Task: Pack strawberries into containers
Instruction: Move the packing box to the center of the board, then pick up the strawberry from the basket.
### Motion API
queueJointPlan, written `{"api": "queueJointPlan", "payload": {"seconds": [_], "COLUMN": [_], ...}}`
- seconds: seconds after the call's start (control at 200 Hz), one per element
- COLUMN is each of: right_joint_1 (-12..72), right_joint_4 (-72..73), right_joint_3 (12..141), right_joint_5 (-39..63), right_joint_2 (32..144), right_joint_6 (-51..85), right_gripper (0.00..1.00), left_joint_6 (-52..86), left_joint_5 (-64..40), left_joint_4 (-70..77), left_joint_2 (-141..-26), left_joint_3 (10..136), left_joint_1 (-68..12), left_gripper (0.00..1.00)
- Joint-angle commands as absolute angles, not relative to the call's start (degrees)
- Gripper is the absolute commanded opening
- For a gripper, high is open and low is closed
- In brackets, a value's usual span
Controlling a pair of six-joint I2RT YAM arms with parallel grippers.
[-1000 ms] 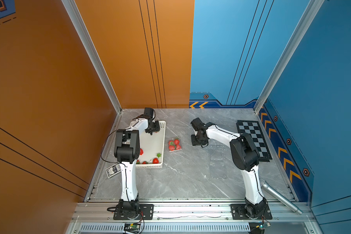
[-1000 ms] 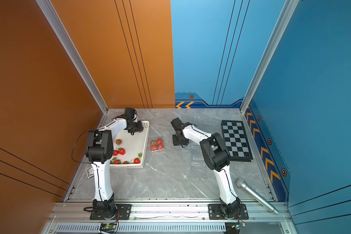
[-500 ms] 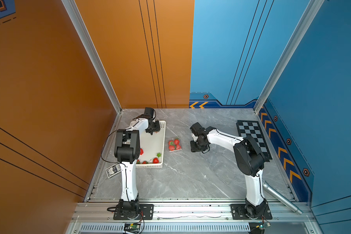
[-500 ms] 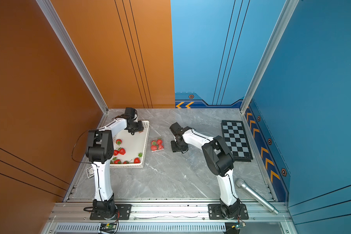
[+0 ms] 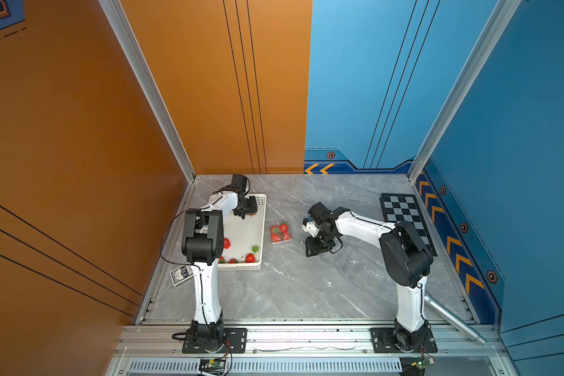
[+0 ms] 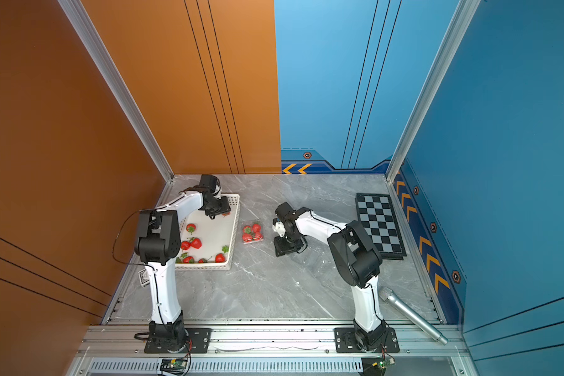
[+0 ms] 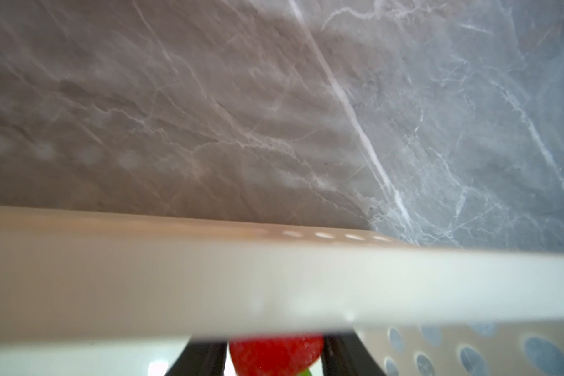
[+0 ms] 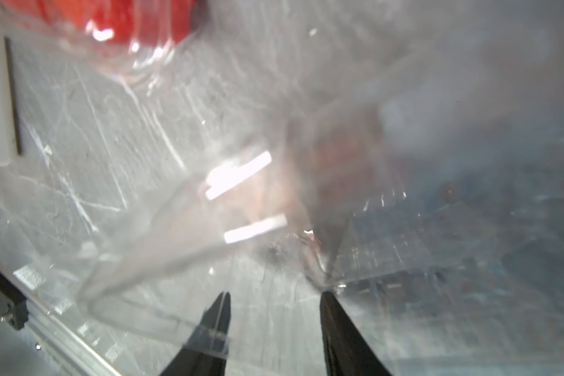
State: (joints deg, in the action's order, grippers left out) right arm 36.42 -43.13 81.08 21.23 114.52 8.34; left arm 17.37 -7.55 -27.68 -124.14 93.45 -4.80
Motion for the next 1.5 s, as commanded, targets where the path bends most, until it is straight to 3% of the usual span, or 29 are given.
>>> {"api": "queueJointPlan", "payload": {"seconds": [0.0, 0.385, 0.646, 0.771, 1.492], "right_joint_1": [38.6, 42.09, 42.62, 42.15, 33.12], "right_joint_4": [-49.67, -55.08, -55.11, -54.86, -35.41], "right_joint_3": [82.98, 83.28, 83.85, 84.0, 73.49], "right_joint_5": [23.99, 27.93, 27.44, 26.2, 25.49], "right_joint_2": [115.04, 114.55, 110.35, 108.21, 95.96], "right_joint_6": [1.98, -4.85, -4.8, -4.07, 8.66], "right_gripper": [0.49, 0.51, 0.65, 0.66, 0.68], "left_joint_6": [16.61, 16.09, 15.95, 15.91, 16.01], "left_joint_5": [-9.65, -10.71, -11.16, -11.25, -11.03], "left_joint_4": [-31.29, -32.3, -32.52, -32.52, -33.74], "left_joint_2": [-123.13, -123.09, -122.8, -122.61, -118.46], "left_joint_3": [91.68, 91.48, 90.9, 90.53, 86.65], "left_joint_1": [-5.27, -5.27, -5.27, -5.26, -5.94], "left_gripper": [0.05, 0.03, 0.02, 0.02, 0.0]}}
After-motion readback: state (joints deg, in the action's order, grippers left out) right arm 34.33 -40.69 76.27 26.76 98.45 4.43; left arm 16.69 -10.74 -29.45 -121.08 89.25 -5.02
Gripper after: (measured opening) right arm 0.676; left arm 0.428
